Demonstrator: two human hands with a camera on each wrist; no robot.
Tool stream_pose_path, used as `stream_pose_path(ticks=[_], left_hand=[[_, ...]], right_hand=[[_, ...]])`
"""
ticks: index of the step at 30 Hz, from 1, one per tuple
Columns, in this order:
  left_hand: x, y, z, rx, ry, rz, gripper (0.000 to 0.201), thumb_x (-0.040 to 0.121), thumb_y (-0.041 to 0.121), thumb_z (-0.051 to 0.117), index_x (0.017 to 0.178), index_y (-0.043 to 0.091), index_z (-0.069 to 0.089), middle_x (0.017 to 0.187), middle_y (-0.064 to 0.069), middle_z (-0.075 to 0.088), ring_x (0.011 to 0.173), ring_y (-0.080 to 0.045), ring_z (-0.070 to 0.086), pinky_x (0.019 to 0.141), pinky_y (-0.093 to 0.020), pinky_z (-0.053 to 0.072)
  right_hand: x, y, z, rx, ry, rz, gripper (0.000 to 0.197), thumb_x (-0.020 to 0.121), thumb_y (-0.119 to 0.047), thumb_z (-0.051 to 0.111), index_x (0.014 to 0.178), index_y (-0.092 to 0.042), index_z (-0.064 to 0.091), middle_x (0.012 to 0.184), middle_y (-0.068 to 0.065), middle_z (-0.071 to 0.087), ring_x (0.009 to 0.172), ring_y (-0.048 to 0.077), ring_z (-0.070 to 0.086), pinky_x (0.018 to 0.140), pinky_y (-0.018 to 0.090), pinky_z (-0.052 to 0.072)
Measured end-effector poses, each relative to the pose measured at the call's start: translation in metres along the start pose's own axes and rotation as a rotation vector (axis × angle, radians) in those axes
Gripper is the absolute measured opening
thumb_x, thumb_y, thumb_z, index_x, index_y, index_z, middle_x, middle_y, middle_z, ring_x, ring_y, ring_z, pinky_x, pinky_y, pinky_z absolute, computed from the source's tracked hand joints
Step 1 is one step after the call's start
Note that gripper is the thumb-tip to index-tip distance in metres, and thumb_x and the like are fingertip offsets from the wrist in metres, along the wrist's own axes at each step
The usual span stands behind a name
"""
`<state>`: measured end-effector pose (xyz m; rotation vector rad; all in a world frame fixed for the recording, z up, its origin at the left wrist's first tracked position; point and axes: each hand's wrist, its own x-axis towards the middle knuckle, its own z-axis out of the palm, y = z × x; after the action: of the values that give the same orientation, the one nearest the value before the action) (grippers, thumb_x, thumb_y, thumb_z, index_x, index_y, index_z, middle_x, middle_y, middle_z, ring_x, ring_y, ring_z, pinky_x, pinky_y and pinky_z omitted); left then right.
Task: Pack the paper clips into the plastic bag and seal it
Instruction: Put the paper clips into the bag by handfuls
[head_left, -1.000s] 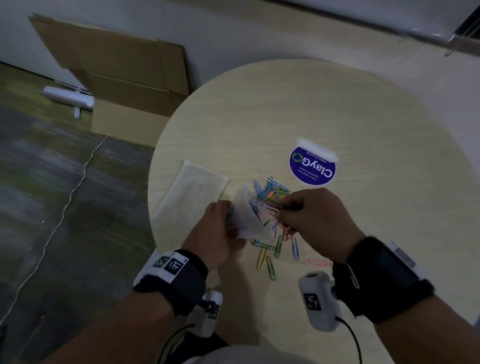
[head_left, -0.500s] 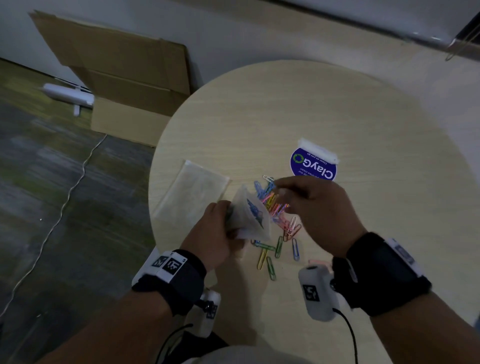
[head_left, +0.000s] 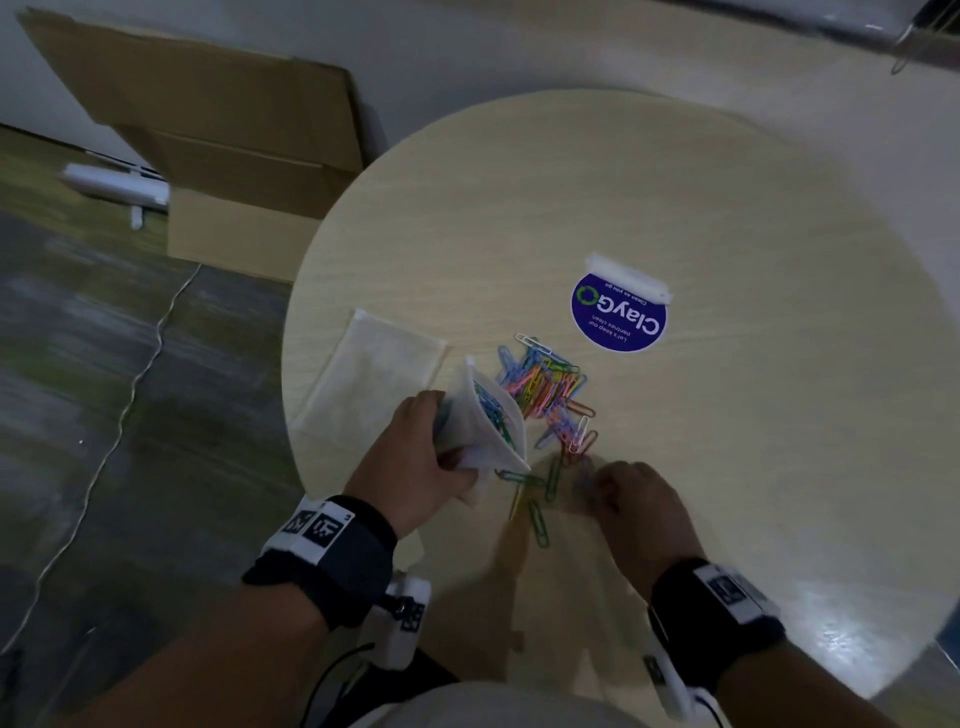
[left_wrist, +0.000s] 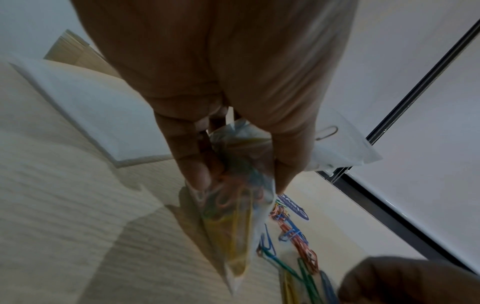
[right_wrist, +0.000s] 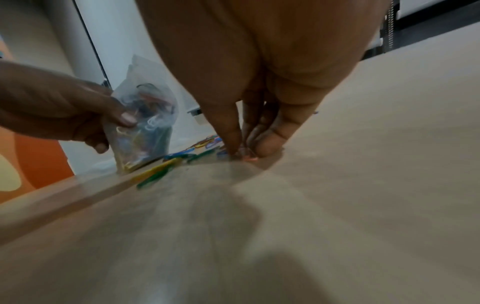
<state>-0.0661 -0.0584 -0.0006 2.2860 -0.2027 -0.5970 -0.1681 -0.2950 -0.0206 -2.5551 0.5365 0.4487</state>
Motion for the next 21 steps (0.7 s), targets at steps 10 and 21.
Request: stream_pose_path(ticks=[10, 21], left_hand=[[-0.002, 0.001, 0.0, -0.034, -0.006, -0.009, 0.078, 0.08, 0.027, 0.081, 0.143, 0.018, 0.036, 0.138, -0.003, 0.043, 0.123, -0.023, 0.053, 0.098, -0.037, 0.049], [-0.003, 0.001, -0.001, -0.031, -0.011, -0.007, 0.072, 0.076, 0.031, 0.082, 0.134, 0.021, 0.04, 0.128, 0.001, 0.046, 0.112, -0.021, 0.056, 0.094, -0.042, 0.052]], right_hand=[[0.048, -0.041, -0.005, -0.132, 0.104, 0.054, 0.073, 0.07, -0.066, 0.057, 0.123, -0.016, 0.048, 0.115, 0.01, 0.048, 0.107, 0.037, 0.047, 0.086, 0.044, 0.045], [0.045, -0.042, 0.011, -0.22, 0.016, -0.249, 0.022, 0.088, -0.02, 0.053, 0.106, -0.014, 0.064, 0.099, 0.012, 0.057, 0.096, 0.036, 0.055, 0.08, 0.039, 0.046]])
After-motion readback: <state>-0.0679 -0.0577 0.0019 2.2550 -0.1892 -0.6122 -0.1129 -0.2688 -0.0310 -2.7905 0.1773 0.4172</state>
